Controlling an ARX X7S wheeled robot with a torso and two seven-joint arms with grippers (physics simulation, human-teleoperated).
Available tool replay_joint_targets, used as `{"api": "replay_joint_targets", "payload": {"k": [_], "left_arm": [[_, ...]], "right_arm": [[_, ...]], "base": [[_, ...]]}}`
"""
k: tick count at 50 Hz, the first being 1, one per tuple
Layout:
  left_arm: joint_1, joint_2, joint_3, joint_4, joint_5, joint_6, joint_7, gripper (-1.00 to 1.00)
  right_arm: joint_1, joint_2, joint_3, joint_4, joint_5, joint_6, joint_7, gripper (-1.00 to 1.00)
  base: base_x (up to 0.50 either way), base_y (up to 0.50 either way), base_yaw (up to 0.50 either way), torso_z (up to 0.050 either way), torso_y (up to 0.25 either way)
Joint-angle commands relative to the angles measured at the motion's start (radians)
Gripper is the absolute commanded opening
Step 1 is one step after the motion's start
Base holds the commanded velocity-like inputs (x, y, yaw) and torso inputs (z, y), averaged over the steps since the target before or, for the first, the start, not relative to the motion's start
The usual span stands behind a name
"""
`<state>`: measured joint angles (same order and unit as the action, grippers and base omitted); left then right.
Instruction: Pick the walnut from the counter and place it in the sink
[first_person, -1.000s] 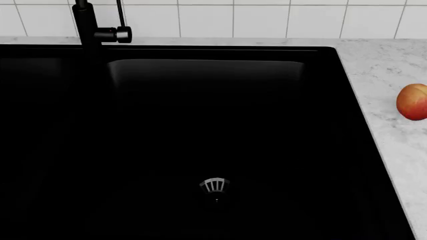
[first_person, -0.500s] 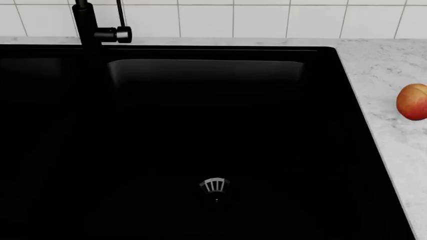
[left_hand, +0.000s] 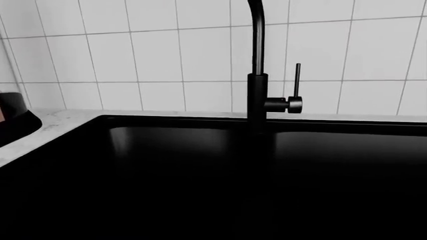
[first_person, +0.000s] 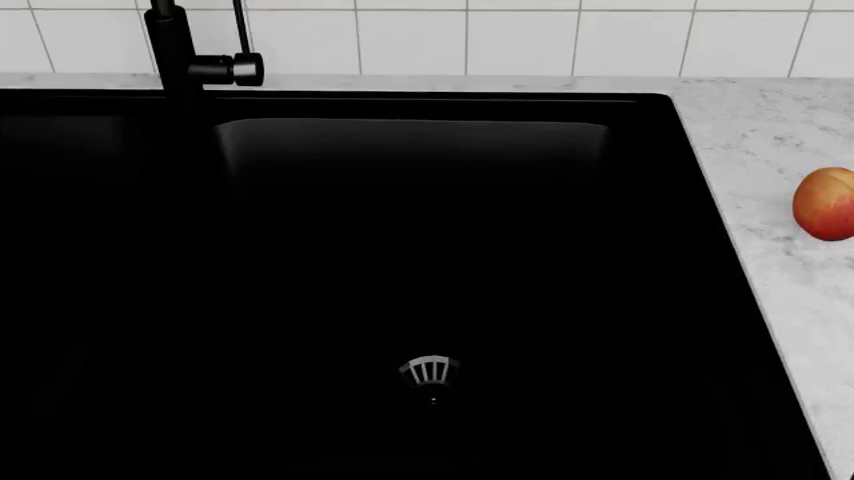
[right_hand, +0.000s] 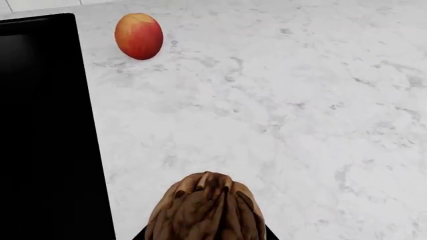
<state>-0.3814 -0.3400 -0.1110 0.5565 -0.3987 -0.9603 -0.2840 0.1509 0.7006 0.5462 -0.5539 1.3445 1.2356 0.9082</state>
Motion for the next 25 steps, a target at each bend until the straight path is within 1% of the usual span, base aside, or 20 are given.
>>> {"api": "replay_joint_targets", "payload": {"k": [1, 12, 16, 21, 25], "left_arm": [[0.000, -0.001, 0.000, -0.007, -0.004, 0.005, -0.001, 1.00], [-0.006, -0.004, 0.004, -0.002, -0.008, 0.002, -0.004, 1.00], [-0.005, -0.003, 0.006, 0.001, -0.010, 0.001, -0.006, 1.00], [-0.007, -0.004, 0.005, 0.011, -0.015, -0.007, -0.009, 1.00], [-0.007, -0.003, 0.011, 0.010, -0.015, -0.004, -0.010, 1.00]], "right_arm": [[0.113, 0.049, -0.062, -0.023, 0.055, 0.041, 0.042, -1.00], [0.266, 0.073, -0.165, 0.001, 0.147, 0.082, 0.108, -1.00], [0.358, 0.077, -0.235, 0.020, 0.173, 0.101, 0.128, -1.00], [0.462, 0.060, -0.329, 0.053, 0.158, 0.116, 0.107, -1.00], [0.544, 0.021, -0.431, 0.094, 0.080, 0.110, 0.036, -1.00]], "base": [[0.00, 0.00, 0.00, 0.000, 0.000], [0.00, 0.00, 0.00, 0.000, 0.000], [0.00, 0.00, 0.00, 0.000, 0.000], [0.00, 0.00, 0.00, 0.000, 0.000], [0.00, 0.00, 0.00, 0.000, 0.000]]}}
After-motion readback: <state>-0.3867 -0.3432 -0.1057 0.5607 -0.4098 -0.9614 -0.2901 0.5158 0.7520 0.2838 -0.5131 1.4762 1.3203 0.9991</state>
